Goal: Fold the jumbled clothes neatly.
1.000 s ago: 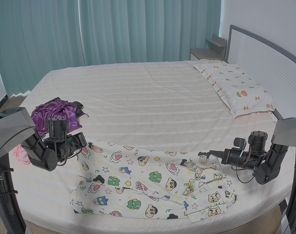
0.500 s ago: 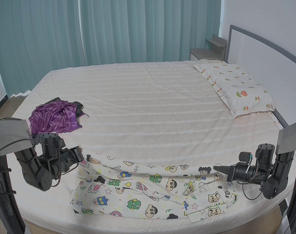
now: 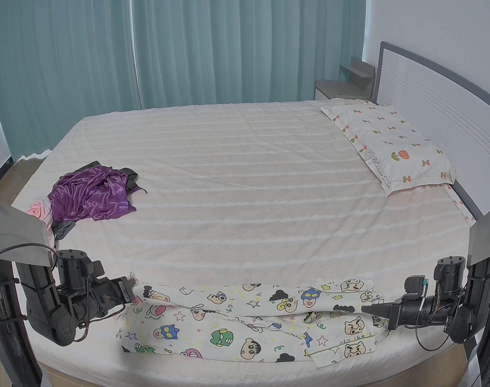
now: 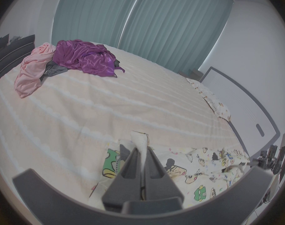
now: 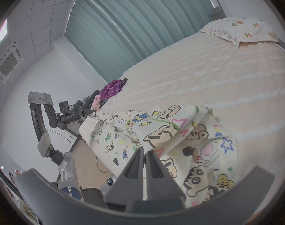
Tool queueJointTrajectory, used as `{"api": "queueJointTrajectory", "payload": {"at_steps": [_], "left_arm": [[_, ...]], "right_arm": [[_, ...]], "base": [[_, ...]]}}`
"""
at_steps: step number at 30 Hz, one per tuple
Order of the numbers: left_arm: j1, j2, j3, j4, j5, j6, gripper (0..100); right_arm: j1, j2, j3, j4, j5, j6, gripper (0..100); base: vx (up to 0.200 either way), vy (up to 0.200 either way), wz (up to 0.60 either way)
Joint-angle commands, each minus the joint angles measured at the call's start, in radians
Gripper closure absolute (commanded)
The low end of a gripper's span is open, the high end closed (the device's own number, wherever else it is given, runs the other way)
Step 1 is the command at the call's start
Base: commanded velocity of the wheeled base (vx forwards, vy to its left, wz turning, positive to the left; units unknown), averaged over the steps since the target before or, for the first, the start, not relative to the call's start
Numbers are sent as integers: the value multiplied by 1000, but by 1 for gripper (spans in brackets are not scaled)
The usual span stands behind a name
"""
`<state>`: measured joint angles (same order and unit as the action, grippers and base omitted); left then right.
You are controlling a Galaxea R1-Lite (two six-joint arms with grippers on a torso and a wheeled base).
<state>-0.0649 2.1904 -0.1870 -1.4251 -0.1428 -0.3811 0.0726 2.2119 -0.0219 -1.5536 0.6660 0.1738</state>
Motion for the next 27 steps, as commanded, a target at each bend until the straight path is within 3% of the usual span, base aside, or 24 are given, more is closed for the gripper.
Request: {"api": "queueJointTrajectory", "payload": {"at_steps": [1,12,13,14,15,22,27], "left_arm": [[10,94,14,-14,-3,25,100],[23,253,-8,-144,0,24,100],[27,264,-12,-146,0,24,100],[28,265,-14,-146,0,22,100],[33,272,-23,-146,-4,14,0],[66,275,-22,-146,-26,-5,0],[109,246,-40,-146,-75,-165,0]], "right_arm": [[-31,32,22,-17,0,-8,100],[-23,77,22,67,-9,-16,100],[-23,80,22,76,-9,-16,0],[-23,83,22,78,-9,-17,0],[-27,94,22,78,-9,-17,0],[-42,83,22,60,-46,-10,0],[-34,80,22,-17,-77,1,0]], "base": [[0,0,0],[0,0,0],[0,0,0],[0,0,0],[0,0,0],[0,0,0],[0,0,0]]}}
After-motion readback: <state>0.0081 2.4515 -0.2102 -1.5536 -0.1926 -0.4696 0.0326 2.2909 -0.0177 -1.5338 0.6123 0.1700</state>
